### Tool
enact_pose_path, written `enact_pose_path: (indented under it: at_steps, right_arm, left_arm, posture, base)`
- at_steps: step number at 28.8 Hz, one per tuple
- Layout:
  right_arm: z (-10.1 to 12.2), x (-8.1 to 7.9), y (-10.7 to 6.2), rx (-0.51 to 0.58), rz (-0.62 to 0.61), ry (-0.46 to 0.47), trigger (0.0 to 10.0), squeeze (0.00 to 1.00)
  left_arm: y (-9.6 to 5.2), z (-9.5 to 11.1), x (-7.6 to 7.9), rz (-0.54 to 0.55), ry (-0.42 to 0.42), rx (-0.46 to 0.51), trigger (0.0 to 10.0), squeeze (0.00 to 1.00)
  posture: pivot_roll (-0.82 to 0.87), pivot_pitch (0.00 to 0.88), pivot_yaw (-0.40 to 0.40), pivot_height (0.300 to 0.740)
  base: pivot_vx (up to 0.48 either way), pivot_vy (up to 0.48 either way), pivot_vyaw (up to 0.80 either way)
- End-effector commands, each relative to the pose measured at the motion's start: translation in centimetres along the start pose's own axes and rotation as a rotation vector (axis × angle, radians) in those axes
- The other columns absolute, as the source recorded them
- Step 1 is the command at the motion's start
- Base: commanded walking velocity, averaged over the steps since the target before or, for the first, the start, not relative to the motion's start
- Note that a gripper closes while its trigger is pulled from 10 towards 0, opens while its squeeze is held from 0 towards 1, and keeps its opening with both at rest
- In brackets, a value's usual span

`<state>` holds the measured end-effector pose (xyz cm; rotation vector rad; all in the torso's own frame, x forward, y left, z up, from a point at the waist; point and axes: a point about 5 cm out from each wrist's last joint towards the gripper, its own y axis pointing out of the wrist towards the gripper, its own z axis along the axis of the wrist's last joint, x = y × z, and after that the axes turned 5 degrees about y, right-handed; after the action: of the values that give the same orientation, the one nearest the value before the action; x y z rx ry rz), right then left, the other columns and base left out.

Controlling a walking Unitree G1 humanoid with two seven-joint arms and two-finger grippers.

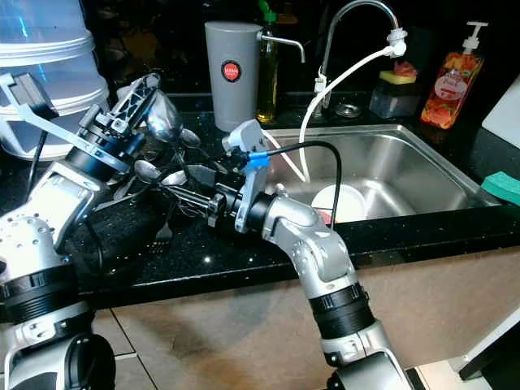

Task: Kitchen organization

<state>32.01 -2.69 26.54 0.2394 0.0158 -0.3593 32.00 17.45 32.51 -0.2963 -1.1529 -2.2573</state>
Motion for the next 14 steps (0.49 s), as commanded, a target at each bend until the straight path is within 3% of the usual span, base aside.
enact_pose_path:
  at_steps: [1, 14]
  right_arm:
    - [-0.74, -0.29, 0.16, -0.030, 0.024, 0.028, 0.0, 0.00]
    - [-0.40, 0.36, 0.04, 0.003, -0.018, 0.048, 0.0, 0.00]
  left_arm:
    - [0.16, 0.57, 0.56, -0.021, 0.025, 0.012, 0.0, 0.00]
    - [0.25, 0.79, 0.59, -0.018, 0.033, 0.026, 0.0, 0.00]
  posture:
    - [0.07, 0.023, -0.007, 0.740]
    - [0.07, 0.023, -0.007, 0.740]
  base:
    - [0.000, 0.000, 0.00]
    - [0.000, 0.000, 0.00]
